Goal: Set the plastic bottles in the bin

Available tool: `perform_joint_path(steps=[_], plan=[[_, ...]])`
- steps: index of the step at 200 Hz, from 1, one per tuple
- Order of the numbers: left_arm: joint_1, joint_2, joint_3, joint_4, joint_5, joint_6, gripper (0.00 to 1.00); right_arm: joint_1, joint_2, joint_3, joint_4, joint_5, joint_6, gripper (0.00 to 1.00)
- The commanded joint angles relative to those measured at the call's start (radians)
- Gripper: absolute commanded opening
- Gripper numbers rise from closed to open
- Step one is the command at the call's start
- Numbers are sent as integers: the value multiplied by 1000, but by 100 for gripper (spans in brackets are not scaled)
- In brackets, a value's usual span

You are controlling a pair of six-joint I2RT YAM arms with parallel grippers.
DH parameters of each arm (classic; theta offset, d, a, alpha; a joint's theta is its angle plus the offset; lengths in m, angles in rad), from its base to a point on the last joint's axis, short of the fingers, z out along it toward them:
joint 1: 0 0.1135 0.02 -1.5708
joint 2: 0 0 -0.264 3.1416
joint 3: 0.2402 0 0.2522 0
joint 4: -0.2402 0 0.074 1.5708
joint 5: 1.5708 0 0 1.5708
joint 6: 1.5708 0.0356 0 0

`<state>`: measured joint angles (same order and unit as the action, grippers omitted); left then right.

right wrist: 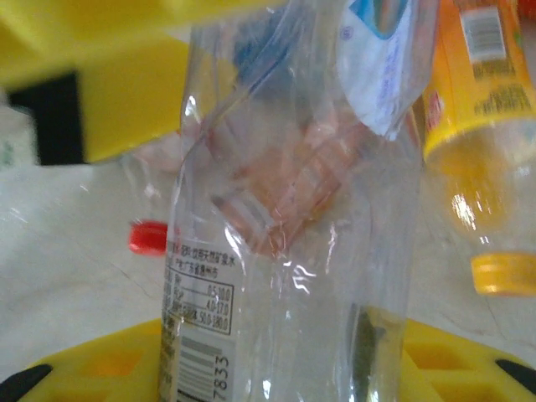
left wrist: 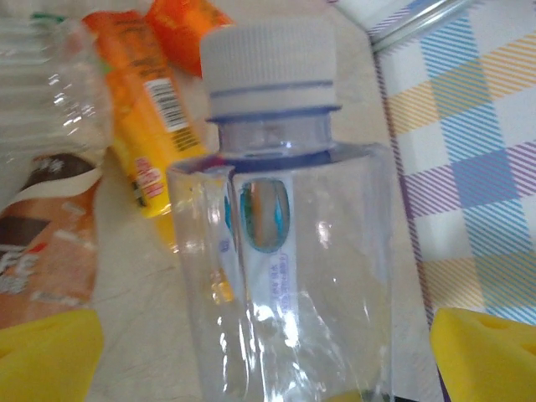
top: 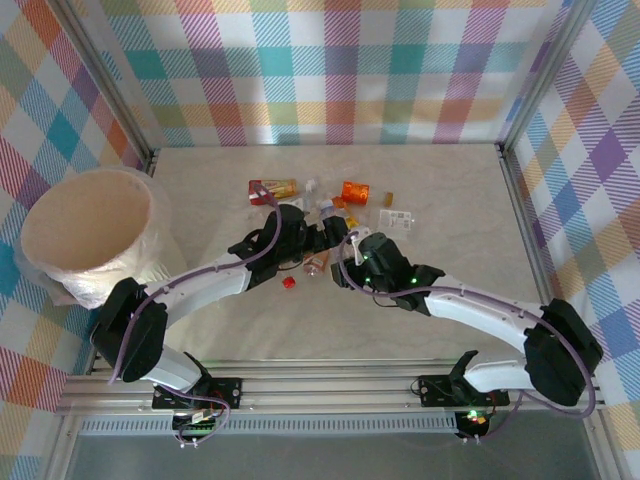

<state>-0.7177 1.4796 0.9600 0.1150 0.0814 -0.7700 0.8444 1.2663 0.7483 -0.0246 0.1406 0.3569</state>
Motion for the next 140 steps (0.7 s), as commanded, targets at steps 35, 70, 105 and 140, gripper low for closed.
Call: perform_joint_path(steps=[35, 70, 105, 140], plan=[[26, -18, 65, 94, 184, 75, 100, 9, -50, -9, 160, -166, -7, 49], [72, -42, 43, 181, 285, 57, 94, 8, -69, 2, 178, -226, -20, 50], [100, -55, 14, 247, 338, 49, 86, 8, -67, 5, 188, -211, -16, 51], [107, -68, -4, 293, 359, 48, 73, 8, -62, 8, 193, -178, 25, 51]])
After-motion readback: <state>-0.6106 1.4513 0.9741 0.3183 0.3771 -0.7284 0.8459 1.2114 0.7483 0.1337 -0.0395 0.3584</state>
